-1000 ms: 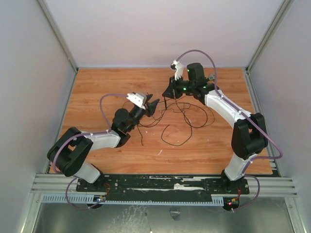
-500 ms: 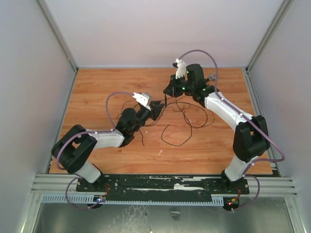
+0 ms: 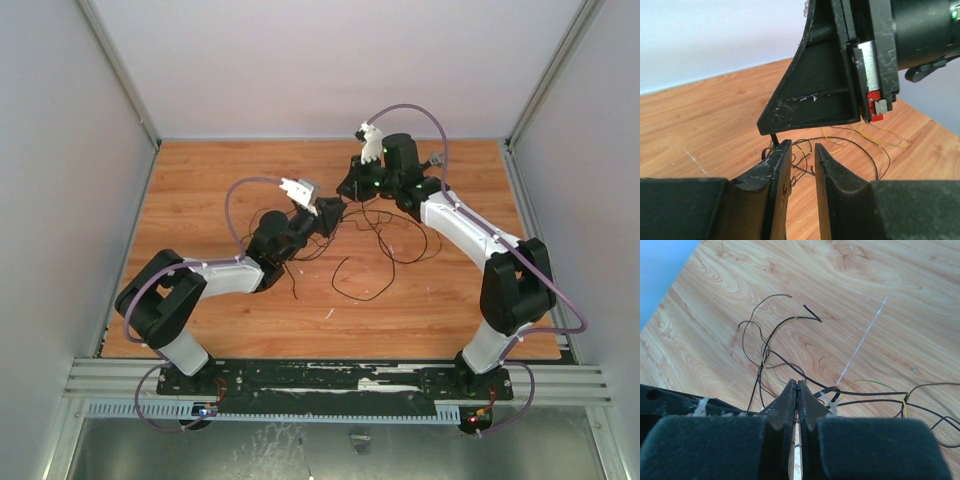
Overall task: Zip-tie the wires
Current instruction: Tie the cable at the center of the board.
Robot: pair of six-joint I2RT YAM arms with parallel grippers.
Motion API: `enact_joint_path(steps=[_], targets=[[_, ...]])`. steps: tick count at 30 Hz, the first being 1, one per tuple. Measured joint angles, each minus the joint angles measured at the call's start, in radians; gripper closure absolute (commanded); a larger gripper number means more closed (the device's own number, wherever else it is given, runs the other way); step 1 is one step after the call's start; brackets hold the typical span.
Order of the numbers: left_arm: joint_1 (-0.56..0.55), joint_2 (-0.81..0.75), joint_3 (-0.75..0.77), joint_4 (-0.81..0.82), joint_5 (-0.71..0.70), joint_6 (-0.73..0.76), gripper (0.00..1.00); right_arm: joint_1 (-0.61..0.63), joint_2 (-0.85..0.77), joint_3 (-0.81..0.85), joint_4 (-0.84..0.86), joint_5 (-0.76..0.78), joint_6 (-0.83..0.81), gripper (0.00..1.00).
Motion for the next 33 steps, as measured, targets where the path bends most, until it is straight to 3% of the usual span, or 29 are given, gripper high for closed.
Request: enact_joint_path(steps=[13,33], targets=[[0.0,0.059,0.042,-0.06,-0.008,0.0,0.77,0.012,-0.01,-0.011,0.015,0.017,0.016,1.0],[0.0,0.074,0.061,-0.06,-0.047,0.008,0.98,0.029,-0.01,-0.014,0.016,0.02,0.016,1.0]])
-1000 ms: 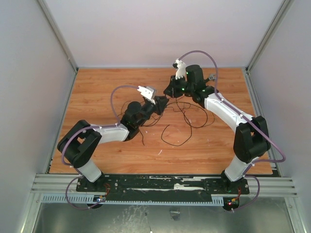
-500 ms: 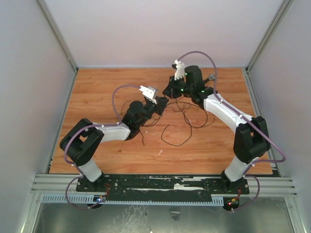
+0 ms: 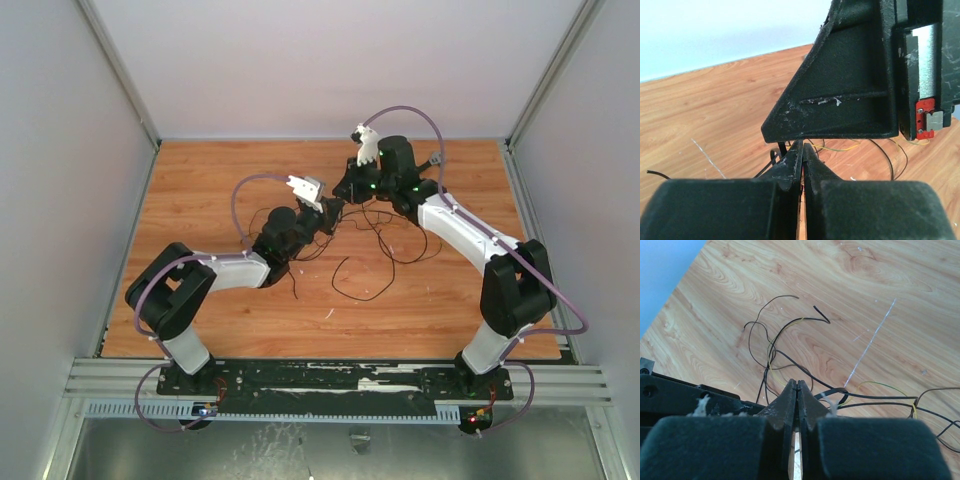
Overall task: Zip-tie the wires
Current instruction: Tie the cable at the center of the board.
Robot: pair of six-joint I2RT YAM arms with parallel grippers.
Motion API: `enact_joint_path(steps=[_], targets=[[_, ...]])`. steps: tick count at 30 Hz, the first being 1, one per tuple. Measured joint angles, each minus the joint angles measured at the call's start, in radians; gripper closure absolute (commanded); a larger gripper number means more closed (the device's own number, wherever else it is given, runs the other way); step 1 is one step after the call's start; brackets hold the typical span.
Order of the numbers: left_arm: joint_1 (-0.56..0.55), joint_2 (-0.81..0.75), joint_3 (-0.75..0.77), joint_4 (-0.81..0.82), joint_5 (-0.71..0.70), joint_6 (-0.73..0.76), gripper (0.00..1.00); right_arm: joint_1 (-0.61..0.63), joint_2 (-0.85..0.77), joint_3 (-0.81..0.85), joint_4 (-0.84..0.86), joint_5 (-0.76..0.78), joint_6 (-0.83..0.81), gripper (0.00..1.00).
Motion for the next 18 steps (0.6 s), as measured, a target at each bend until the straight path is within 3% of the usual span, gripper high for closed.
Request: enact_joint_path(steps=[18], targets=[[-0.005,0.011,0.007,0.001,-0.035,0.002,1.0,0.004,-0.003,0.0,0.006,0.014,0.004,1.0]])
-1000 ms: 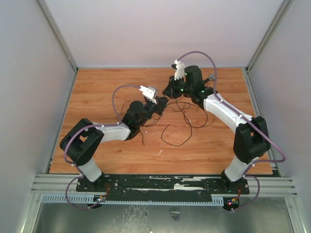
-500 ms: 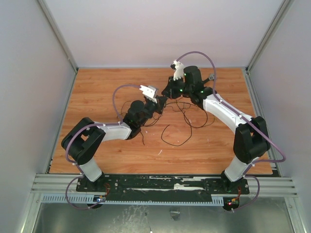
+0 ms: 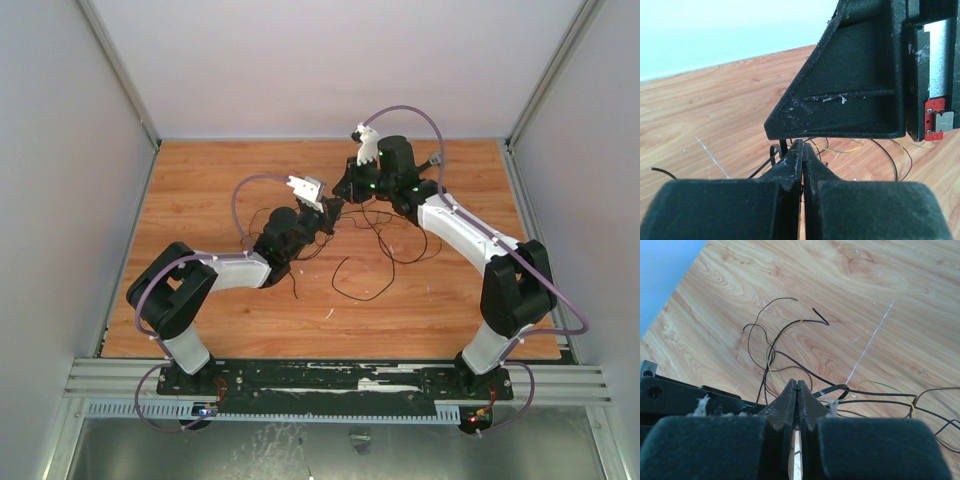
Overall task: Zip-tie the wires
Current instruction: Tie the cable at the center of the board.
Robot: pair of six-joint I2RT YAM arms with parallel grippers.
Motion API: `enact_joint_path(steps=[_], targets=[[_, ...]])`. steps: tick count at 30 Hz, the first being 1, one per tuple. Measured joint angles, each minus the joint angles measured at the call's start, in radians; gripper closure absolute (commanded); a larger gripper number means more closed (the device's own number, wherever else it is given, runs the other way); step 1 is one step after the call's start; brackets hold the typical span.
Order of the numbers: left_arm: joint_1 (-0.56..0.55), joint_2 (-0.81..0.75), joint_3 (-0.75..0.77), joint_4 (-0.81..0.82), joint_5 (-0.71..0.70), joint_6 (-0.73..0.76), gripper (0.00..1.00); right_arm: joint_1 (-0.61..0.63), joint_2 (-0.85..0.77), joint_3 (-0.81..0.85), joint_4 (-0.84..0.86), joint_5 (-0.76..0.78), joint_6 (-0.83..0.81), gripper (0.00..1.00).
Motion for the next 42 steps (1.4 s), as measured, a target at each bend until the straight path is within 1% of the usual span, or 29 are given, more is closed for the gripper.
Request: enact_joint_path(steps=[4,5,6,9,10,20,27,33,42], targets=[[0.0,0.0,-0.004,0.013,-0.006,0.0,0.99,0.0,0.0,0.0,0.0,0.0,0.0,1.0],[0.0,0.0,-0.006,0.017,-0.008,0.0,0.91,0.0,0.0,0.0,0.0,0.0,0.0,1.0],[0.0,0.0,-0.008,0.021,-0.01,0.0,0.85,0.0,0.0,0.0,0.0,0.0,0.0,1.0],[0.0,-0.001,-0.014,0.027,-0.01,-0.004,0.7,0.0,0.0,0.001,-0.001,0.001,0.0,1.0],[0.0,-0.003,-0.018,0.028,-0.009,-0.006,0.68,0.0,0.0,0.001,-0.001,0.001,0.0,1.0],[-0.001,-0.095,-0.098,0.018,-0.024,-0.011,0.64,0.0,0.001,0.042,-0.006,0.011,-0.001,1.0],[-0.001,-0.155,-0.123,-0.001,-0.032,-0.003,0.61,0.0,0.016,0.048,-0.008,0.012,-0.001,1.0],[0.0,-0.151,-0.081,-0.038,-0.04,0.026,0.61,0.0,0.02,0.048,-0.011,0.012,0.0,1.0],[0.011,-0.079,-0.002,-0.079,-0.063,0.055,0.62,0.0,0.02,0.048,-0.017,0.012,0.0,1.0]])
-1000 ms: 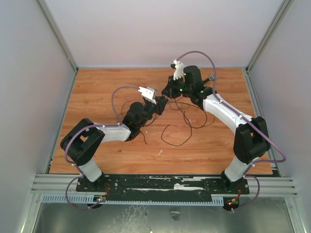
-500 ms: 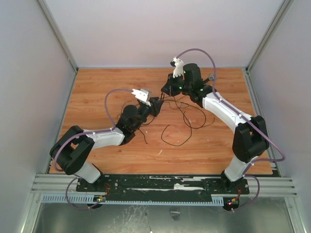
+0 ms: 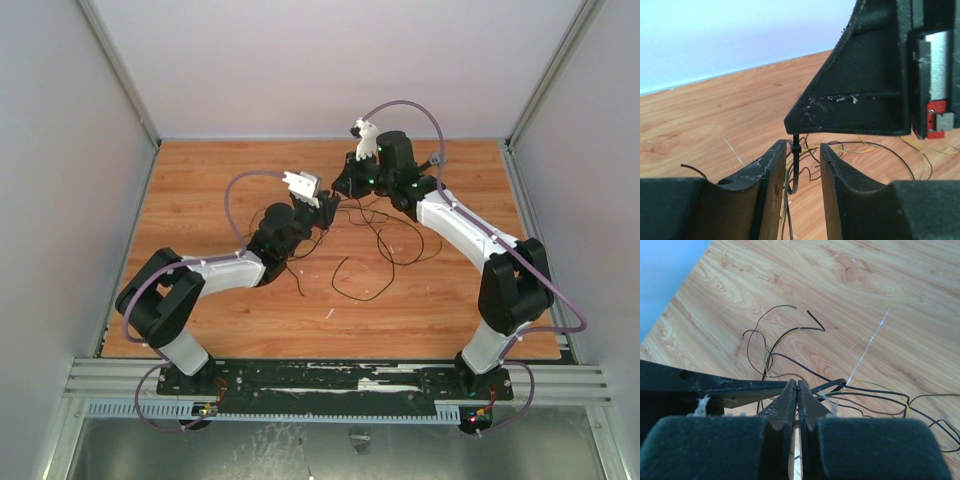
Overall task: Zip-tie the wires
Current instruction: Tie the cable at the center of the board.
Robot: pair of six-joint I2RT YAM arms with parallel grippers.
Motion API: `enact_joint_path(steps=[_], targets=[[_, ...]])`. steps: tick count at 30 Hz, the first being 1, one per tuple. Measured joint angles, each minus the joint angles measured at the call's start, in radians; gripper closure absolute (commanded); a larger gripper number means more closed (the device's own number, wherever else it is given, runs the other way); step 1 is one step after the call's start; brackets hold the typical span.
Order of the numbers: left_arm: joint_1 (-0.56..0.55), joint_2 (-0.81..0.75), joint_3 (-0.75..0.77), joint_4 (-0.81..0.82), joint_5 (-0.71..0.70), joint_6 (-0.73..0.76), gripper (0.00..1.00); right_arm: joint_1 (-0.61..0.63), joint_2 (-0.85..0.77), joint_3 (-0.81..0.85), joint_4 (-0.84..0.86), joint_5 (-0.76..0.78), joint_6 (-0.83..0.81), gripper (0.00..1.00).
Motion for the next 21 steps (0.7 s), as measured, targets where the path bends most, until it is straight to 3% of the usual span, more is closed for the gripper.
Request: enact_joint_path(steps=[2,6,17,21], targets=[[0.003,0.014,0.019,-0.012,-0.002,0.003,0.64,0.0,0.0,0.0,0.0,0.0,0.0,1.0],[0.008,0.029,0.032,-0.014,-0.006,0.003,0.77,0.0,0.0,0.0,0.0,-0.001,0.001,1.0],[0.014,0.057,0.032,-0.01,-0.003,-0.003,0.84,0.0,0.0,0.0,0.0,0.0,0.008,1.0],[0.015,0.057,0.032,-0.007,-0.003,-0.005,0.82,0.0,0.0,0.0,0.001,0.0,0.011,1.0]])
